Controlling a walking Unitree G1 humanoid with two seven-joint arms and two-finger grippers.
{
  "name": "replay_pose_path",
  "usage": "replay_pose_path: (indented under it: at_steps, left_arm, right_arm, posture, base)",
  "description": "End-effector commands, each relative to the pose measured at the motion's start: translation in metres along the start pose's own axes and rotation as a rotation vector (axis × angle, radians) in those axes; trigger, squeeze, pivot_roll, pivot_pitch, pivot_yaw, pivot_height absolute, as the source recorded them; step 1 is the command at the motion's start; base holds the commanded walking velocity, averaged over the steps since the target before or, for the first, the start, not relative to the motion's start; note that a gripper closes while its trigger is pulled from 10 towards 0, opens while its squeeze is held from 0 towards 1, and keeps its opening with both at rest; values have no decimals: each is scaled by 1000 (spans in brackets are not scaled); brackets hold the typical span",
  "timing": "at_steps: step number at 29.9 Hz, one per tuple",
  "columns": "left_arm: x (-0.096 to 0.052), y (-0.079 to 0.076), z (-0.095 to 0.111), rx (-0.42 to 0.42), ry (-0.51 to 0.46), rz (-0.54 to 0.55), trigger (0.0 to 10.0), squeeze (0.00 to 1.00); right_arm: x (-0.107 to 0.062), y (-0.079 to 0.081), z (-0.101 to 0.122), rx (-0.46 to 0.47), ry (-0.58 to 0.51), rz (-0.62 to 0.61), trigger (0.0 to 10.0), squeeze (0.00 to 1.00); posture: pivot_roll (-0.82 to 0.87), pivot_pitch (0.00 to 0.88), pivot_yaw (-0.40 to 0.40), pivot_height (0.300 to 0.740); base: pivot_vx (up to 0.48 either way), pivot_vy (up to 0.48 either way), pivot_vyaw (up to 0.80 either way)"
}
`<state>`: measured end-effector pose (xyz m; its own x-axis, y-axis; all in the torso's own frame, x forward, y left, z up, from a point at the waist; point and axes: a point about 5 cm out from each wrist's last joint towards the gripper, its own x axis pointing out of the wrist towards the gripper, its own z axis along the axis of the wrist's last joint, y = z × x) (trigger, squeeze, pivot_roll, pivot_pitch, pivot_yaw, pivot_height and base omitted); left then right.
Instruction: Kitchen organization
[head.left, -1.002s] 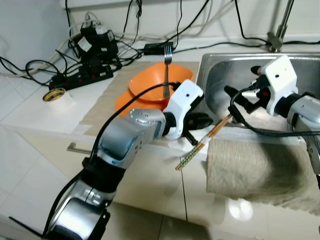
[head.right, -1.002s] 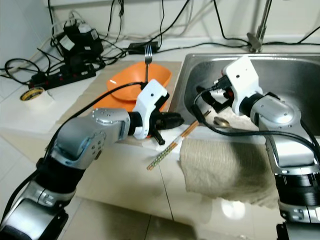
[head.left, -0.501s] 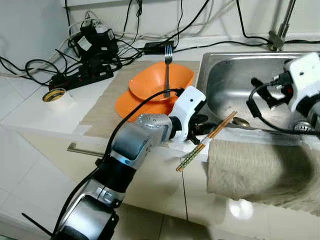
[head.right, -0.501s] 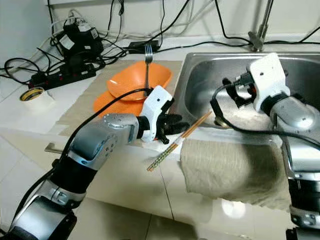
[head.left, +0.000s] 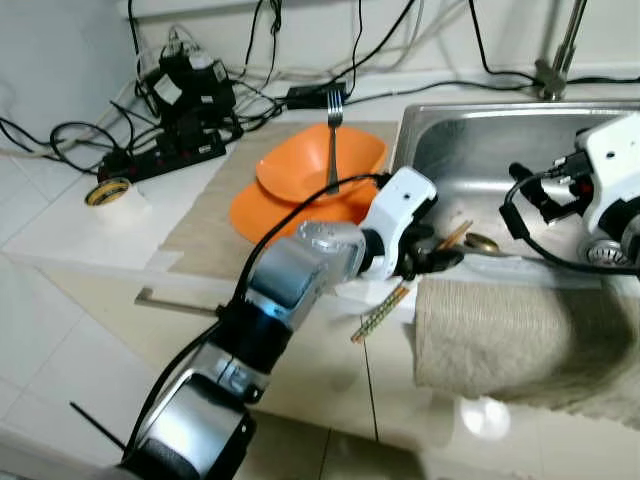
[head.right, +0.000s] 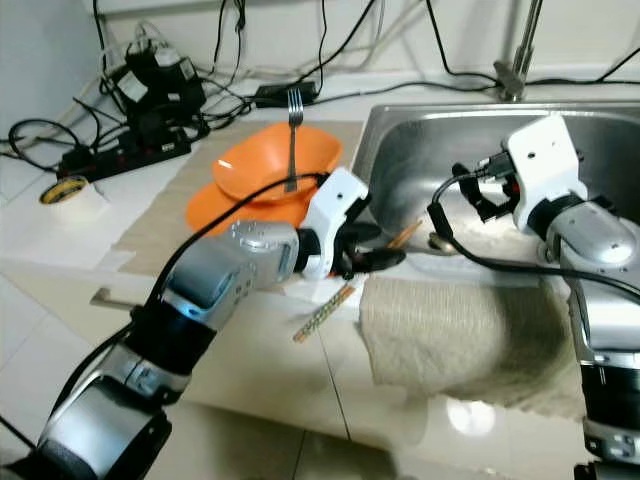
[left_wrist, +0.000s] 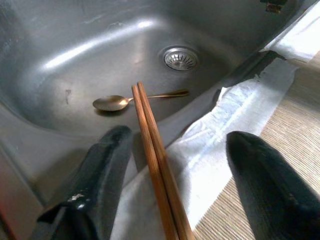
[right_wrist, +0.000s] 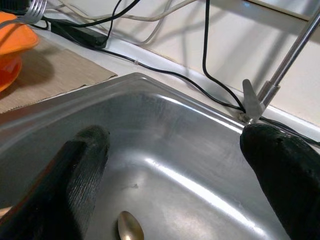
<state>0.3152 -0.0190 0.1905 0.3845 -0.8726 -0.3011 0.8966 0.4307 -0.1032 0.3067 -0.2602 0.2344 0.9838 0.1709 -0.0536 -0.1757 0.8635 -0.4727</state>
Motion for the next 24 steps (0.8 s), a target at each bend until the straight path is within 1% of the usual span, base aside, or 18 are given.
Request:
replay_pose_path:
  at_steps: [1,8,9,10,11,12,18,24]
  left_arm:
    - [1,4,0,24,17,12,10000,1000]
    - [12,11,1,38,35,16,10000,1000]
    - [14,13,1,36,41,19,10000,925]
    - [14,13,1,36,41,19,10000,925]
    - [16,18,1,37,54,36,10000,388]
    - [17,20,1,41,57,45,10000,0]
    - [21,28,3,25,74,65,10000,0]
    - [26,31,3,10,97,69,10000,0]
  right_arm:
    - [1,4,3,12,-16,8,10000,0]
    - [2,10,4,23,-26,18,10000,0]
    - [2,11,5,24,-28,19,10000,0]
    - [2,11,5,24,-28,19,10000,0]
    - [2,12,5,26,-30,21,10000,0]
    - [2,13,5,27,-32,21,10000,0]
    - [0,15,5,33,-31,21,10000,0]
    - [-2,15,4,35,-28,17,10000,0]
  posture:
    - [-105,0,187,740]
    - [-109,0,189,740]
    - [-111,0,190,740]
    - [-111,0,190,740]
    - [-113,0,192,740]
    - [-115,0,194,740]
    - [-123,0,201,740]
    - [-128,0,206,740]
  base:
    - [0,0,0]
    - [0,0,0]
    - [0,0,0]
    - [0,0,0]
    - [0,0,0]
    - [0,0,0]
    - [0,0,0]
    - [0,0,0]
